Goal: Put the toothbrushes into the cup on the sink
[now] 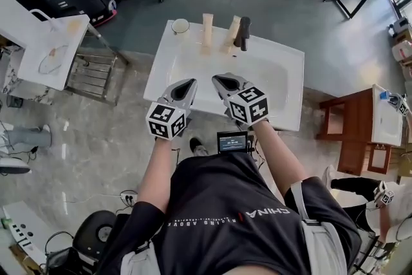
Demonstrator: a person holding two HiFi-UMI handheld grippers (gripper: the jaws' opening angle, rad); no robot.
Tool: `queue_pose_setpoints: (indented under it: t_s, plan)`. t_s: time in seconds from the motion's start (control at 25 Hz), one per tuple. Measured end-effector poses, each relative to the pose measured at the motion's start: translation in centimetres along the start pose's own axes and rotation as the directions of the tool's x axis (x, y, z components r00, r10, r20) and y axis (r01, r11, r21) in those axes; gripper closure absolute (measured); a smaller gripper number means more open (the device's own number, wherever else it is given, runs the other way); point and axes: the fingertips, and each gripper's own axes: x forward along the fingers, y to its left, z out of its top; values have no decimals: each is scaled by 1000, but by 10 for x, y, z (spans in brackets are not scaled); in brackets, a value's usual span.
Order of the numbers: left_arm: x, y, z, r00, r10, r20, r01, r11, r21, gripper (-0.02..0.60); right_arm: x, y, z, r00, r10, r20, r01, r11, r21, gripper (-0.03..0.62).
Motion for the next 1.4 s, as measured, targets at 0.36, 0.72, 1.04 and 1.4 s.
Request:
queue_pose_setpoints:
  t_s: [0.36, 0.72, 1.04, 1.4]
  plan:
    - [23, 12, -6, 999, -42, -31, 41, 999, -10, 575, 18, -19, 5, 999, -34, -18, 35, 999, 30, 585]
    - [45, 14, 6, 999, -14, -38, 14, 1000, -1, 575, 20, -50, 17, 999, -34, -13, 34, 999, 39, 585]
    - [56, 8, 2, 998, 2, -58, -2, 1000, -3, 575, 19, -60, 11, 1000, -9, -30, 10, 999, 43, 585]
    - [70, -1, 6, 998, 10, -54, -10, 1000, -4, 575, 13, -76, 12, 1000, 7, -30, -5, 999, 44, 585]
